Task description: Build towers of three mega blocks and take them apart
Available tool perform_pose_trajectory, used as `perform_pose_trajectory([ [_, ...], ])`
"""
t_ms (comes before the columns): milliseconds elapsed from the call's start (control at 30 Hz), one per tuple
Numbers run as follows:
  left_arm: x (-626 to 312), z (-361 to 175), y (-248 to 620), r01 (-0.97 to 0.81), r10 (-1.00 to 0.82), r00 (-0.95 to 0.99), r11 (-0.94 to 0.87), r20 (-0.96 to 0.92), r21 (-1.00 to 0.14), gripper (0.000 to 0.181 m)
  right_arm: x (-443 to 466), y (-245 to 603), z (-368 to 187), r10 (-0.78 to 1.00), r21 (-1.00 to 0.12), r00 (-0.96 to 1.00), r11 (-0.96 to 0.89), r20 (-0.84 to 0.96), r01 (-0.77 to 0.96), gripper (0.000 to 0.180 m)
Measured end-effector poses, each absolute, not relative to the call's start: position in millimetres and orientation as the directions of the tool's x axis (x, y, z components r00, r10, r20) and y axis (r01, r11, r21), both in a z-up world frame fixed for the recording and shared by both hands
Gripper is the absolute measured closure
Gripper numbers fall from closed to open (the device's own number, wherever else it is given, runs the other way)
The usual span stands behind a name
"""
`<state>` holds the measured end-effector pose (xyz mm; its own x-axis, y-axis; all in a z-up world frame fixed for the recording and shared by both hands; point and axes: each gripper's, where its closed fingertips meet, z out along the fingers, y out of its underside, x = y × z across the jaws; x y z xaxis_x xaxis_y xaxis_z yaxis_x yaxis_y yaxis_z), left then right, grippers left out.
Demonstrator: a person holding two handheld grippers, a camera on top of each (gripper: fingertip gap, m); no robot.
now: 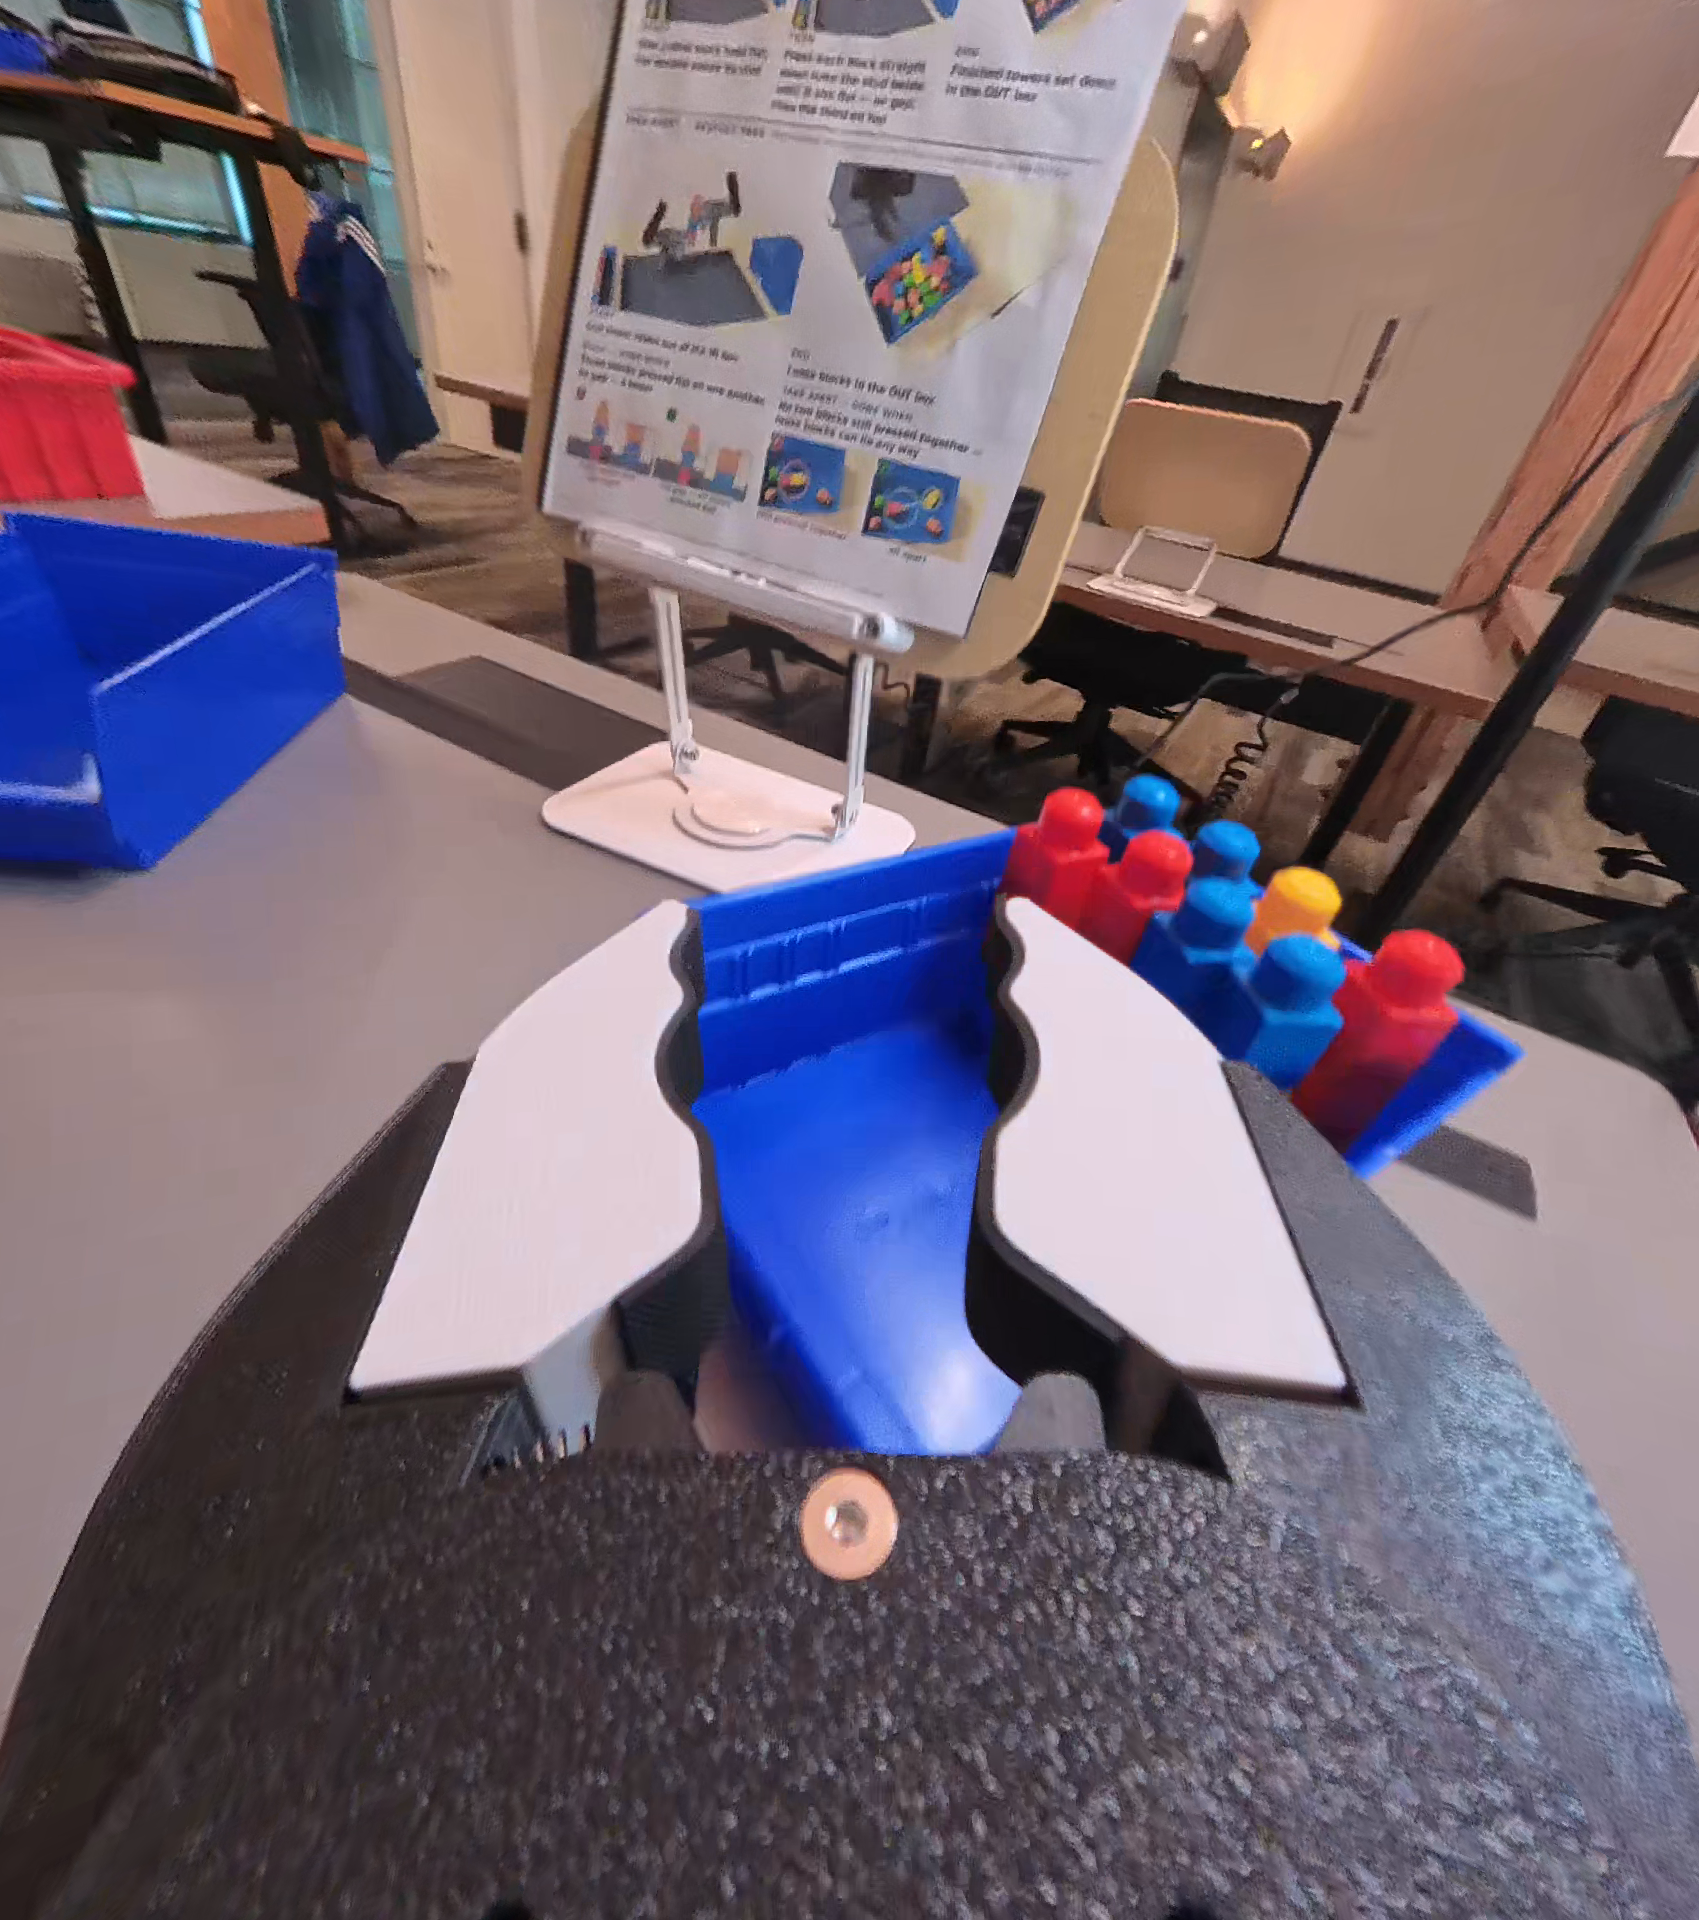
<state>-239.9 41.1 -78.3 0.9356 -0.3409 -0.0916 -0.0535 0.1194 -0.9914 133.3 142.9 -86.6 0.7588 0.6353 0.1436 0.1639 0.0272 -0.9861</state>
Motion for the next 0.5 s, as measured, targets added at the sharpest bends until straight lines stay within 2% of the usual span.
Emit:
perform_pose_trajectory([
  [100,-320,-71,17,-0.05,-0.072,0.996,0.13,-0.059,-0.99,0.181,146,114,-113,0.604,-0.982,0.782,0.004,0.152,0.188,0.127],
  [200,-394,-98,4,-0.146,0.182,0.971,-0.057,-0.153,-0.988,0.149,166,101,-136,0.578,-0.988,0.81,-0.039,0.101,0.151,0.128],
  [300,-430,-156,-1,-0.022,0.213,0.973,-0.279,-0.084,-0.96,0.11,183,95,-151,0.563,-0.994,0.827,-0.09,0.007,0.07,0.129],
  [333,-435,-179,1,0.023,0.209,0.976,-0.35,-0.055,-0.936,0.103,187,95,-154,0.557,-0.994,0.83,-0.1,-0.015,0.049,0.129],
  [367,-441,-199,3,0.034,0.219,0.974,-0.407,-0.062,-0.913,0.101,190,95,-156,0.555,-0.994,0.831,-0.109,-0.037,0.028,0.13],
  [400,-445,-216,6,0.03,0.22,0.973,-0.447,-0.077,-0.894,0.109,191,95,-157,0.556,-0.993,0.829,-0.114,-0.055,0.011,0.13],
  [433,-445,-229,9,0.033,0.207,0.976,-0.464,-0.072,-0.885,0.131,191,95,-158,0.559,-0.993,0.826,-0.118,-0.065,0.002,0.131],
  [500,-449,-234,14,0.081,0.206,0.978,-0.441,-0.013,-0.894,0.153,190,95,-160,0.561,-0.993,0.825,-0.117,-0.065,0.001,0.132],
])
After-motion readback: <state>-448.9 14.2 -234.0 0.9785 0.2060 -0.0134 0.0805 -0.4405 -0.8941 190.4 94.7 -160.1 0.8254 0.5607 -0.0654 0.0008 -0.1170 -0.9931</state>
